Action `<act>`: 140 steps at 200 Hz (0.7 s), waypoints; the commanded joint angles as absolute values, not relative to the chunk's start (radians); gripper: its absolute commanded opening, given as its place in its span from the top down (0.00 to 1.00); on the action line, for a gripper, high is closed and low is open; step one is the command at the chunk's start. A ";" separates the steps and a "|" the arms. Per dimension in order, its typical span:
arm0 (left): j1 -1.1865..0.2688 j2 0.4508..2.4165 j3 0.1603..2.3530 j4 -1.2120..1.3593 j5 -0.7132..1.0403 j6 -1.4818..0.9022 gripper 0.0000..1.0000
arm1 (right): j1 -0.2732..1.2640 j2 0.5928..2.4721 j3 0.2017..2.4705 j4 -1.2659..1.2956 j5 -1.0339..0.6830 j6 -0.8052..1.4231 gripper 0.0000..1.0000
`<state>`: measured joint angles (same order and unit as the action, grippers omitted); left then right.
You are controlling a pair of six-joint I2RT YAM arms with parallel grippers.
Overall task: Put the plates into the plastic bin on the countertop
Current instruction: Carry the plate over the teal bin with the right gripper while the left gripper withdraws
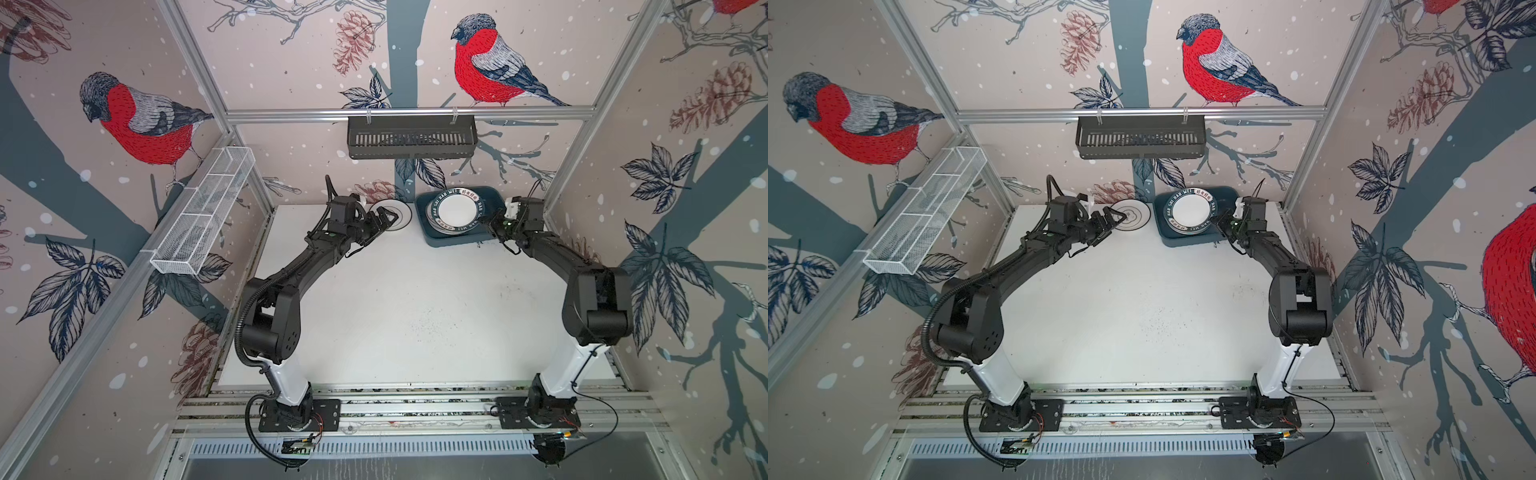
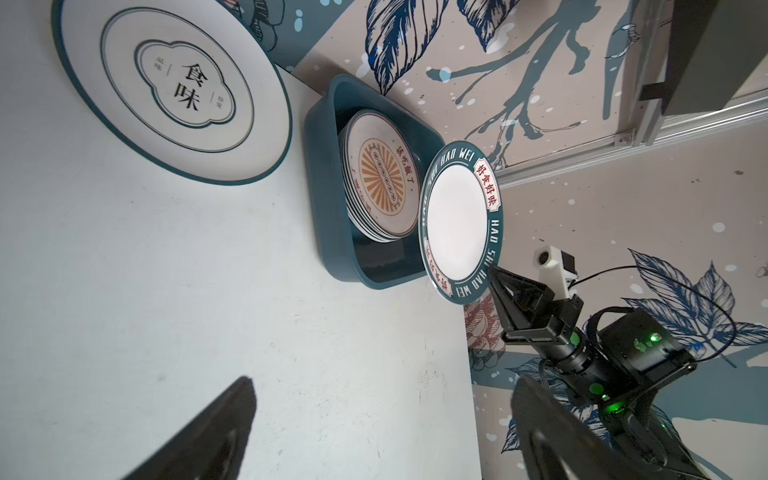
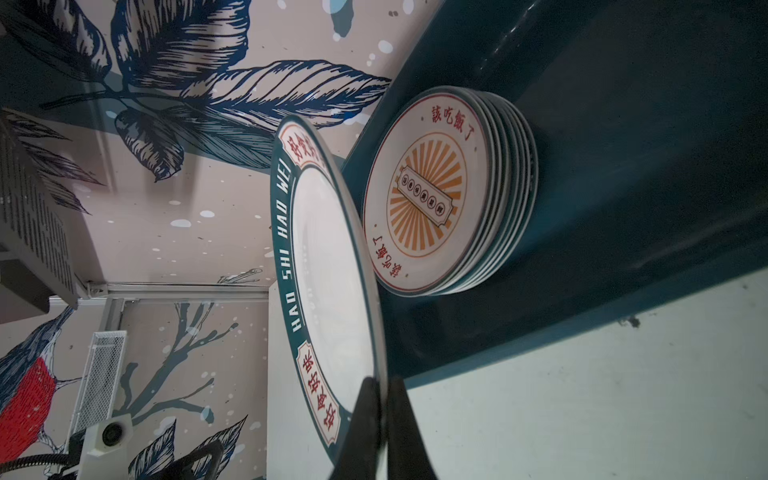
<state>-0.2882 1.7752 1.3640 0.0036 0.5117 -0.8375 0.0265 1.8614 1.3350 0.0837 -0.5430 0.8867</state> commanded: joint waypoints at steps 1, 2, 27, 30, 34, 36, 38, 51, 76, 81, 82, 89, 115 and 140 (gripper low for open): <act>-0.274 1.804 1.401 -0.029 0.515 -0.804 0.04 | 0.029 1.905 1.395 0.102 -0.518 0.901 0.98; -0.272 1.806 1.403 -0.028 0.515 -0.804 0.04 | 0.029 1.907 1.397 0.101 -0.517 0.902 0.98; -0.254 1.850 1.451 -0.038 0.535 -0.793 0.04 | 0.035 1.964 1.443 0.107 -0.496 0.918 0.98; -0.250 1.856 1.457 -0.039 0.538 -0.790 0.04 | 0.036 1.969 1.447 0.107 -0.494 0.921 0.98; -0.246 1.864 1.466 -0.042 0.540 -0.786 0.04 | 0.037 1.976 1.455 0.107 -0.493 0.924 0.98; -0.246 1.869 1.472 -0.044 0.540 -0.786 0.04 | 0.037 1.981 1.459 0.107 -0.490 0.926 0.98; -0.244 1.874 1.477 -0.046 0.540 -0.783 0.04 | 0.037 1.986 1.464 0.109 -0.490 0.928 0.98; -0.227 1.909 1.508 -0.058 0.548 -0.773 0.04 | 0.043 2.019 1.496 0.109 -0.483 0.937 0.98; -0.196 1.980 1.569 -0.061 0.582 -0.776 0.04 | 0.056 2.078 1.559 0.100 -0.464 0.954 0.97; -0.190 1.993 1.580 -0.064 0.583 -0.776 0.04 | 0.059 2.089 1.571 0.099 -0.463 0.959 0.98; -0.189 1.995 1.583 -0.064 0.583 -0.775 0.04 | 0.059 2.091 1.573 0.098 -0.463 0.960 0.97; -0.182 2.014 1.604 -0.070 0.584 -0.774 0.04 | 0.063 2.106 1.587 0.097 -0.462 0.965 0.98; -0.163 2.082 1.679 -0.104 0.597 -0.764 0.04 | 0.076 2.162 1.644 0.077 -0.444 0.974 0.97; -0.151 2.134 1.733 -0.133 0.597 -0.750 0.04 | 0.078 2.202 1.680 0.074 -0.435 0.991 0.98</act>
